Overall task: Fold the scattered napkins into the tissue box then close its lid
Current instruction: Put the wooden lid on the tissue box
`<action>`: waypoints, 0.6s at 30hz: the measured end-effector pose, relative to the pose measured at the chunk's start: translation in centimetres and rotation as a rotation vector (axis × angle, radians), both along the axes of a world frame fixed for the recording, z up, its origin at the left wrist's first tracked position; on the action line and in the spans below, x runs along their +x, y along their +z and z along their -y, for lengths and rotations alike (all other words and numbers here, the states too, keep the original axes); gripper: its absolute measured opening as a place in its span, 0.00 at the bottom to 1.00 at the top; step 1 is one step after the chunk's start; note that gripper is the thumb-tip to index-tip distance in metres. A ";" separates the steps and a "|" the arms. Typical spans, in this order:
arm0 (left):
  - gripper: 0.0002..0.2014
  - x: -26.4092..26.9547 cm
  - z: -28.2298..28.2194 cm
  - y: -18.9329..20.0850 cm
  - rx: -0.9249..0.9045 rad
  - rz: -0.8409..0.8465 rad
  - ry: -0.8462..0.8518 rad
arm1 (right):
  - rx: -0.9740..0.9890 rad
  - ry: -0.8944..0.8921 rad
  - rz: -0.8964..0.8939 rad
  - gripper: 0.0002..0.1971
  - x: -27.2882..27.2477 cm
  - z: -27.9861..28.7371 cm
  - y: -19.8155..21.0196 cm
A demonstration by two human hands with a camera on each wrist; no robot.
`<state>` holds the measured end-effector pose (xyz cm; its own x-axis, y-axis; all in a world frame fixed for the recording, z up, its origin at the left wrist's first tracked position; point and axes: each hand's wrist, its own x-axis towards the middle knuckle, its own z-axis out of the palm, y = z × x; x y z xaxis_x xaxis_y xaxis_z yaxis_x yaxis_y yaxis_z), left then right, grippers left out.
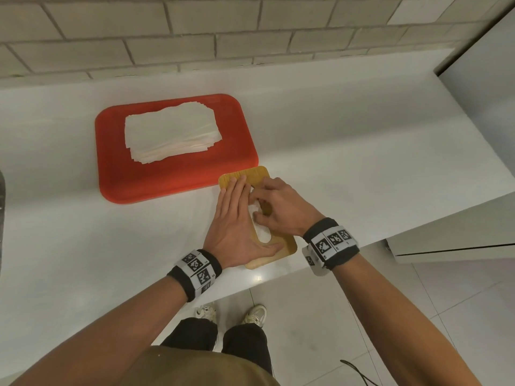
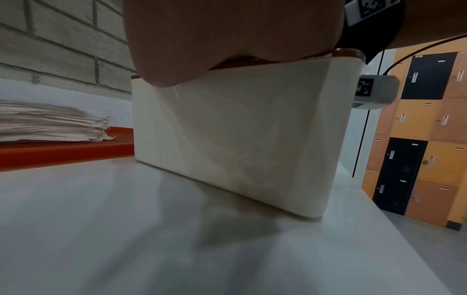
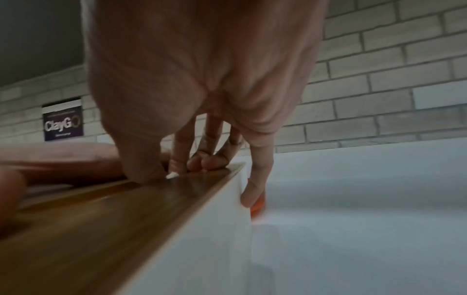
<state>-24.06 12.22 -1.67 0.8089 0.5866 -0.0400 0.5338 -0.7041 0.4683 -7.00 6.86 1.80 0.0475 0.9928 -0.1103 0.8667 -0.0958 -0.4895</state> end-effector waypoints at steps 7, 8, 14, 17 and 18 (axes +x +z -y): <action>0.76 0.0 0.0 0.2 -0.016 0.005 0.001 | 0.071 0.047 0.007 0.04 -0.5 -0.7 0.2; 0.75 0.0 0.1 0.2 -0.021 0.011 0.002 | 0.070 0.028 -0.017 0.04 -0.2 -0.6 0.1; 0.77 0.0 0.0 0.3 -0.033 0.020 -0.006 | 0.154 -0.136 -0.134 0.05 0.4 0.6 -0.6; 0.78 0.0 -0.1 0.1 -0.038 0.033 0.002 | 0.202 -0.211 -0.211 0.06 0.9 1.7 -0.6; 0.78 0.0 -0.1 0.1 -0.040 0.039 0.004 | 0.202 -0.227 -0.231 0.06 1.1 1.8 -0.6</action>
<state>-24.10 12.31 -1.53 0.8077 0.5888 -0.0325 0.5178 -0.6818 0.5167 -5.91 5.07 1.23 0.2652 0.9627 0.0527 0.6990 -0.1544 -0.6982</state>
